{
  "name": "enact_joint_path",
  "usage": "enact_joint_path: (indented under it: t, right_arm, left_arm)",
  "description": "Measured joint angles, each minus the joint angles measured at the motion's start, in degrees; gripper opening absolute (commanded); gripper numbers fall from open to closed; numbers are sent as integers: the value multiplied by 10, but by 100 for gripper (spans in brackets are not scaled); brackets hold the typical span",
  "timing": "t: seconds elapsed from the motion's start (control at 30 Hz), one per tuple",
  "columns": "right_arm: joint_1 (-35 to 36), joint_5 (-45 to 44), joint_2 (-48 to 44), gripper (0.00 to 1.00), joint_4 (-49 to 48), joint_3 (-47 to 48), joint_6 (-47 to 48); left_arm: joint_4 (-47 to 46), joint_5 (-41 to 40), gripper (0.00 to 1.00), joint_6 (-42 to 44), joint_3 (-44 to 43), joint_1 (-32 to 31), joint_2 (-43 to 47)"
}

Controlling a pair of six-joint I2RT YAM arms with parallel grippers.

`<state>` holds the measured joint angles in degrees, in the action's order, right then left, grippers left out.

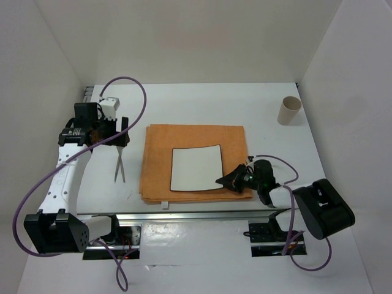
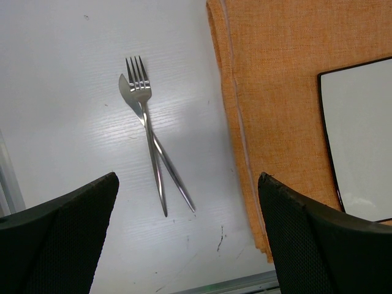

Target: Set the dinner table for one person

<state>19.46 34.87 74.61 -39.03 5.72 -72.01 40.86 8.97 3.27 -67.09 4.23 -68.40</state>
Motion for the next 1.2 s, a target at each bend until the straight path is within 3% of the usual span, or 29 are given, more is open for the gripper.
enact_joint_path:
  t: [0.43, 0.7, 0.8, 0.9, 1.1, 1.13, 1.2]
  right_arm:
    - [-2, -4, -14, 6, 47, 14, 49]
    - [-15, 38, 95, 10, 16, 49, 66]
    - [-15, 44, 104, 22, 9, 51, 66]
    - [-15, 35, 103, 48, 40, 55, 70]
    - [-14, 20, 60, 68, 187, 113, 92]
    - [-13, 9, 46, 76, 226, 125, 97]
    - [-11, -16, 14, 79, 289, 143, 104]
  left_arm:
    - [3, -7, 100, 14, 15, 0, 5]
    - [5, -11, 100, 15, 16, 0, 5]
    - [8, -12, 100, 16, 16, 0, 5]
    - [10, -12, 100, 25, 18, 0, 5]
    - [9, -29, 99, 32, 26, 0, 5]
    - [9, -36, 97, 39, 32, 0, 2]
    - [10, -52, 97, 45, 43, 0, -9]
